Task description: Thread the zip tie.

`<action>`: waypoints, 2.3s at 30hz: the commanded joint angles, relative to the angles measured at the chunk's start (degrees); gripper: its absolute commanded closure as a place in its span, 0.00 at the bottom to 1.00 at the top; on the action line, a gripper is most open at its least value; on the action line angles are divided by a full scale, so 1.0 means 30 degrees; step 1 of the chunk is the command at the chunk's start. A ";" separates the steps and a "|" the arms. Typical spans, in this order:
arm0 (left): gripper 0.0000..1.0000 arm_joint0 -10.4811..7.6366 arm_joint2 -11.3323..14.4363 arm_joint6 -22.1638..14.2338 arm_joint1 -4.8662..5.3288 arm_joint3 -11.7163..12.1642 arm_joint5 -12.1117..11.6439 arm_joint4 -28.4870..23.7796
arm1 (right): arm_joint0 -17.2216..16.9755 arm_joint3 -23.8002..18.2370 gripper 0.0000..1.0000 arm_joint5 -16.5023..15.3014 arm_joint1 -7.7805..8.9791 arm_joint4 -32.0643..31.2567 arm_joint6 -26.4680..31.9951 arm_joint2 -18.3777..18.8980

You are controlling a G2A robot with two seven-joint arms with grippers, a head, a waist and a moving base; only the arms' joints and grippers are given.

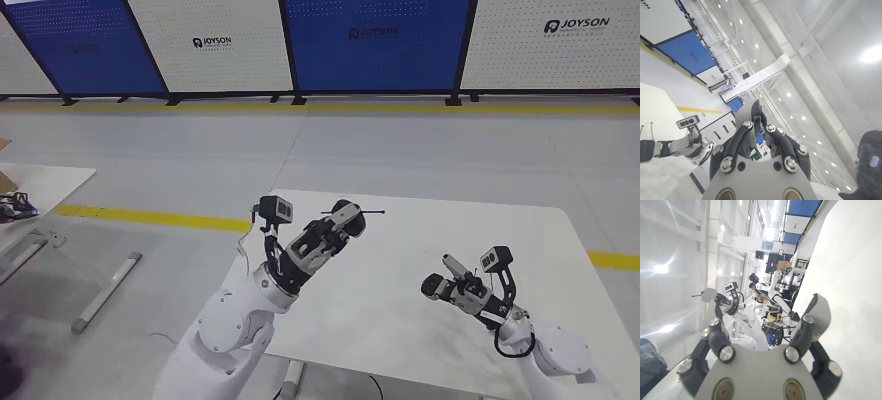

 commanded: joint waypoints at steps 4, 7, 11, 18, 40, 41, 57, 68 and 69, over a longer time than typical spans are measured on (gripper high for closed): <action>1.00 0.0062 0.0777 -0.0289 0.0010 0.1631 0.0320 0.1057 | 0.0000 0.0000 0.00 0.0000 0.0000 0.0000 0.0000 0.0000; 1.00 0.0001 0.1232 -0.0356 0.0010 0.2712 0.0556 0.1682 | 0.0000 0.0000 0.00 0.0000 0.0000 0.0000 0.0000 0.0000; 1.00 -0.0082 0.1789 -0.0189 0.0017 0.3965 0.0669 0.2991 | 0.0000 0.0000 0.00 0.0000 0.0000 0.0000 0.0000 0.0000; 1.00 -0.0417 0.2837 0.0431 -0.0066 0.5380 0.0620 0.4163 | 0.0000 0.0000 0.00 0.0000 0.0000 0.0000 0.0000 0.0000; 1.00 -0.1354 0.4195 0.0936 -0.0244 0.7256 0.0624 0.5020 | 0.0000 0.0000 0.00 0.0000 0.0000 0.0000 0.0000 0.0000; 1.00 -0.1387 0.4238 0.0896 -0.0244 0.7299 0.0648 0.5055 | 0.0000 0.0000 0.00 0.0000 0.0000 0.0000 0.0000 0.0000; 1.00 -0.1189 0.3891 0.1409 -0.0173 0.7309 0.0008 0.5428 | -0.0044 -0.0323 0.00 -0.0019 0.0007 -0.0100 -0.0135 0.0082; 1.00 -0.1189 0.3891 0.1409 -0.0173 0.7309 0.0008 0.5428 | 0.0559 -0.2542 0.00 0.1342 0.0908 -0.7632 0.2195 0.2063; 1.00 -0.1189 0.3891 0.1409 -0.0173 0.7309 0.0008 0.5428 | 0.0687 -0.2593 0.00 0.1410 0.0935 -0.8224 0.2095 0.2045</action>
